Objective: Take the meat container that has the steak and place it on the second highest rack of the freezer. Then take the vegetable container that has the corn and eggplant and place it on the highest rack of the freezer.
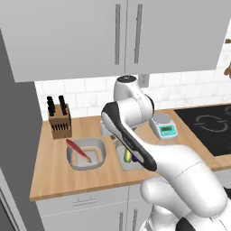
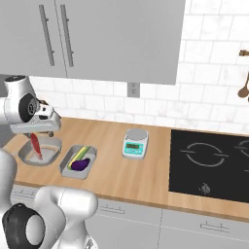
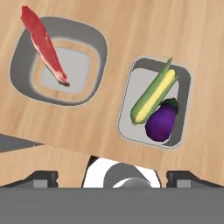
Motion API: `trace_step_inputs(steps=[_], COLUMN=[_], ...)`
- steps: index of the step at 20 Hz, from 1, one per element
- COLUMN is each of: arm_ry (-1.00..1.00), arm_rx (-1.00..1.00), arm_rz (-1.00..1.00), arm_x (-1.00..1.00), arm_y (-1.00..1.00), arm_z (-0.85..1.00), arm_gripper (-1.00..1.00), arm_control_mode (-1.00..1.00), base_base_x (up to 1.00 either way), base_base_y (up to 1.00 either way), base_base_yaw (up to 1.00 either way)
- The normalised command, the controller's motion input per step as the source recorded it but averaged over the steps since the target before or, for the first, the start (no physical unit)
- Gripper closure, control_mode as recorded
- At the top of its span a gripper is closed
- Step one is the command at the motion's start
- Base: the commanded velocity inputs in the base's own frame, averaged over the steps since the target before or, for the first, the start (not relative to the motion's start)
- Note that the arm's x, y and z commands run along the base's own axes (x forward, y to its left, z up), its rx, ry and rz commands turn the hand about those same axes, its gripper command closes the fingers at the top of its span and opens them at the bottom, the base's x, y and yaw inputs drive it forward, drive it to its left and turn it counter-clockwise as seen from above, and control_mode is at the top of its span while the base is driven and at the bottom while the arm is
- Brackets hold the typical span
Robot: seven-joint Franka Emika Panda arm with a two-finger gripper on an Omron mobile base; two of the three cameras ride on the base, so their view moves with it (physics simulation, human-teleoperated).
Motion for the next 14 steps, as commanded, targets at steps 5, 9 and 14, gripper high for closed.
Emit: trace_step_inputs(steps=[5,9,14], arm_ry=[0.04,0.04,0.06], arm_rx=[-0.03,-0.02,-0.01], arm_rz=[0.14,0.14,-0.03], arm_x=[0.0,0.0,0.0], arm_y=[0.68,0.49,0.26], arm_z=[-0.42,-0.45,-0.41], arm_gripper=[-1.0,-1.0,-1.0], arm_control_mode=[-1.0,-1.0,-1.0], base_base_x=[0.0,0.0,0.0], base_base_y=[0.0,0.0,0.0], base_base_yaw=[0.0,0.0,0.0])
